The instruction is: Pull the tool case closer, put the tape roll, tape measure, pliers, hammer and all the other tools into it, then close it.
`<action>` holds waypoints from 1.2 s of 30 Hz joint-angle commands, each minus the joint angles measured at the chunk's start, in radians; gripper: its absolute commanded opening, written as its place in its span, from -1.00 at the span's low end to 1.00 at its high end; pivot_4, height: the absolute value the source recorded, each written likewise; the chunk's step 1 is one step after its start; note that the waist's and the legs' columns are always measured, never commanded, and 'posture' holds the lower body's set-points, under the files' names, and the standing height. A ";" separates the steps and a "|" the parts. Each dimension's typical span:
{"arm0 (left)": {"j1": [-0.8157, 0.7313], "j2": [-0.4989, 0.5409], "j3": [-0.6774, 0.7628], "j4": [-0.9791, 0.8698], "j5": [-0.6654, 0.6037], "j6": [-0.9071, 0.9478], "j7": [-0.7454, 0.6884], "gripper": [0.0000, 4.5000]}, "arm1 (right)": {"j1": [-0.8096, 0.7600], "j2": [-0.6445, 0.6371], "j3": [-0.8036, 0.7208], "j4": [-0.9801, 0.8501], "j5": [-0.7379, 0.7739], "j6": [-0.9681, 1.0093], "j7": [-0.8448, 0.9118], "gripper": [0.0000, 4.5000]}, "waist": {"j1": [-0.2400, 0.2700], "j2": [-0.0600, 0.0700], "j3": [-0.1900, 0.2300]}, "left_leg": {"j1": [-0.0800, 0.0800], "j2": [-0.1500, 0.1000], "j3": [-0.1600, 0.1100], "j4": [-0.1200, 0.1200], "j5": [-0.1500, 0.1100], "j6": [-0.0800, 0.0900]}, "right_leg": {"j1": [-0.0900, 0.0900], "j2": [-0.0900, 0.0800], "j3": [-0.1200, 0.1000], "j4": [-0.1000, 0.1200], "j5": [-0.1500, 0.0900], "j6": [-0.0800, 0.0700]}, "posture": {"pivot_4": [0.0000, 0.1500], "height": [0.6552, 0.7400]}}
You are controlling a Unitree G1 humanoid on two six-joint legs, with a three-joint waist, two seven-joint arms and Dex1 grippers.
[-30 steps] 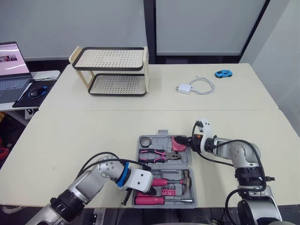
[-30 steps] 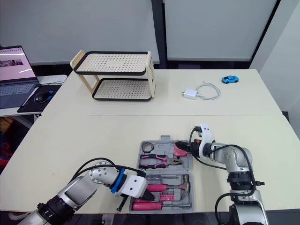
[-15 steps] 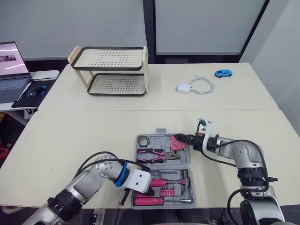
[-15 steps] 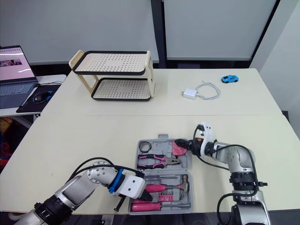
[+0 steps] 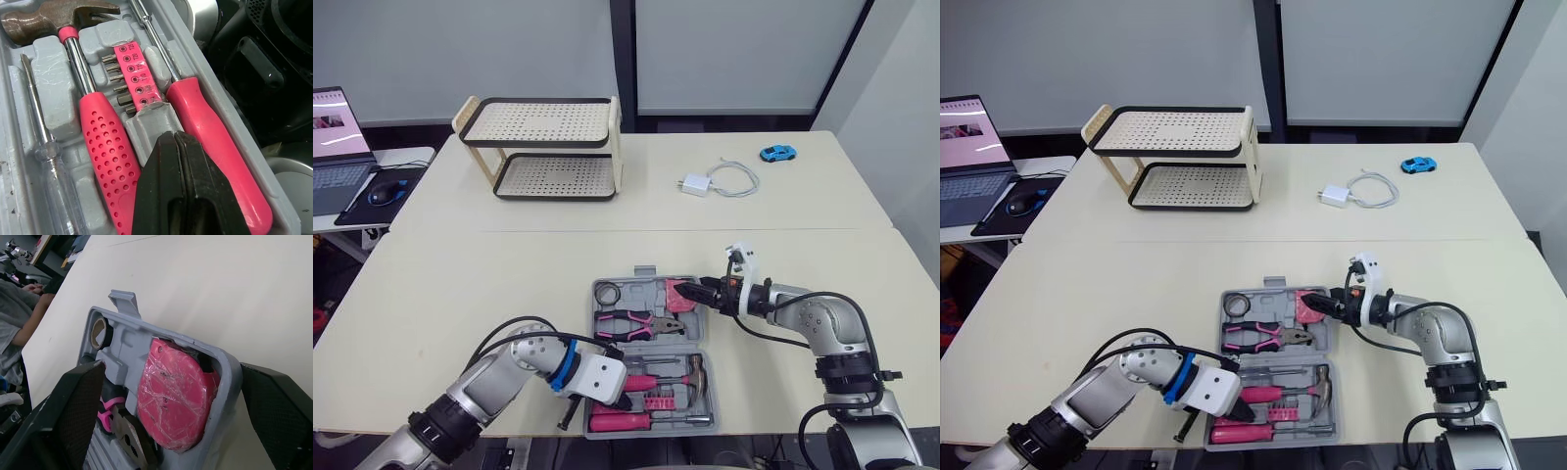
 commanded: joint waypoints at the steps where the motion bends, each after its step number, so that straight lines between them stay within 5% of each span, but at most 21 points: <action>1: 0.032 0.037 -0.027 0.068 0.071 0.022 -0.004 -1.00 | -0.001 -0.023 0.027 -0.077 0.029 -0.023 0.064 0.99 | 0.001 0.001 0.001 | 0.000 0.001 0.000 0.000 0.000 0.000 | 0.000 0.000 0.000 0.000 0.000 0.000 | 1.00 0.88; 36: 0.186 0.112 0.161 0.108 -0.031 -0.015 0.071 -1.00 | 0.193 -0.281 0.017 -0.529 0.093 -0.114 0.177 0.99 | 0.004 0.001 0.002 | 0.000 0.003 0.002 -0.001 0.000 0.000 | -0.002 0.001 0.000 -0.001 -0.001 -0.002 | 1.00 0.88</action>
